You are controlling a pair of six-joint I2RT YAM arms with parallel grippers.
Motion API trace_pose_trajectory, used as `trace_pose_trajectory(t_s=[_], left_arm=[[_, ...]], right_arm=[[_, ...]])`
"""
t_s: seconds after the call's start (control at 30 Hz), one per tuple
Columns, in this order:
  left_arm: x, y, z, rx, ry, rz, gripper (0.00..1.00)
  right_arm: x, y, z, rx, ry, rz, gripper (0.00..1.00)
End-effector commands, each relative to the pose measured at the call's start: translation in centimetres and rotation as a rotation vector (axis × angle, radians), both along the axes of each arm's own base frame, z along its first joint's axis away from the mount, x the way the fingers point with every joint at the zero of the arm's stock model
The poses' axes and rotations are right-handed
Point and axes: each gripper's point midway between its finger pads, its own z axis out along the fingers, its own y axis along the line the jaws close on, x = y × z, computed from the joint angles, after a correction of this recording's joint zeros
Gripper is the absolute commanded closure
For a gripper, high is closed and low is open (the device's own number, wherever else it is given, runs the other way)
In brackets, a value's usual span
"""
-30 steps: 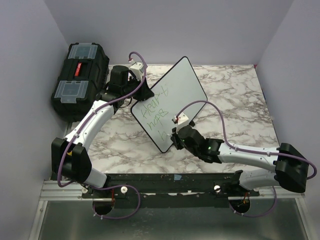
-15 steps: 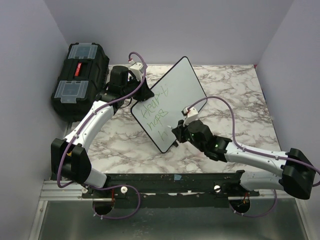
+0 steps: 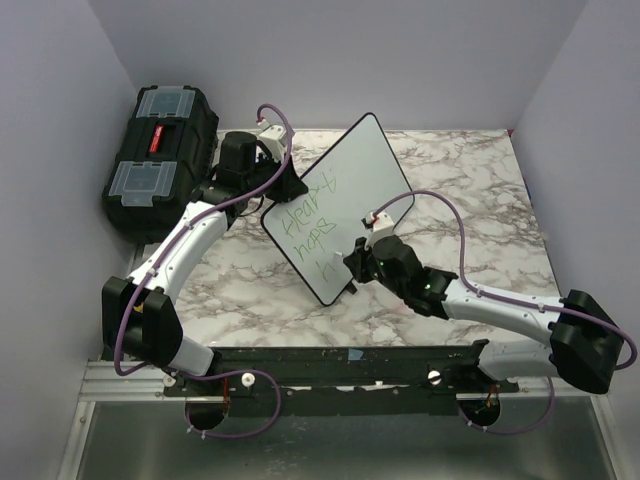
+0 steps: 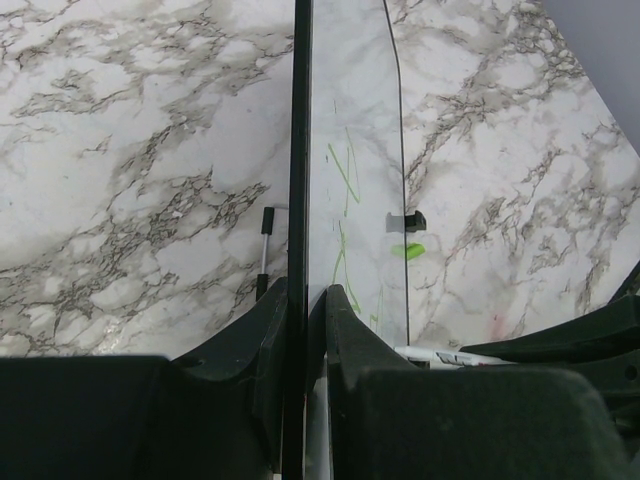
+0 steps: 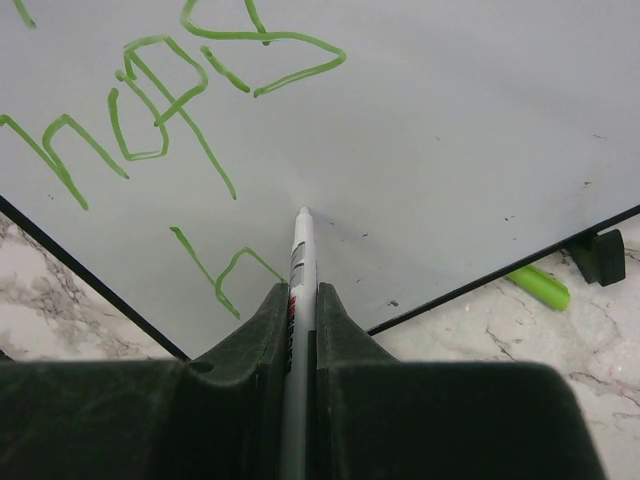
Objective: Write a sentence on the whiteboard
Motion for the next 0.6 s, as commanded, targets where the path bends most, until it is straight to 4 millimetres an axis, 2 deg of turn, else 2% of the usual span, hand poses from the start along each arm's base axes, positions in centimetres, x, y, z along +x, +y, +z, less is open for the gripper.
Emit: trace_pose_trajectory(t_s=[0.0, 0.1, 0.3, 0.57], left_arm=[[-0.9, 0.4, -2.7, 0.093, 0.026, -0.032, 1.00], [-0.8, 0.3, -2.6, 0.090, 0.024, -0.032, 1.00], [-0.8, 0.3, -2.7, 0.087, 0.024, -0.032, 1.00], [-0.8, 0.3, -2.7, 0.086, 0.025, -0.031, 1.00]], right_arm=[[-0.3, 1.9, 0.6, 0.046, 0.005, 0.083, 0.99], [-1.0, 2.5, 0.3, 0.048, 0.021, 0.140, 0.99], [-2.1, 2.5, -1.2, 0.035, 0.060, 0.181, 0.99], [-3.1, 1.2, -4.0, -0.008, 0.123, 0.161, 0.99]])
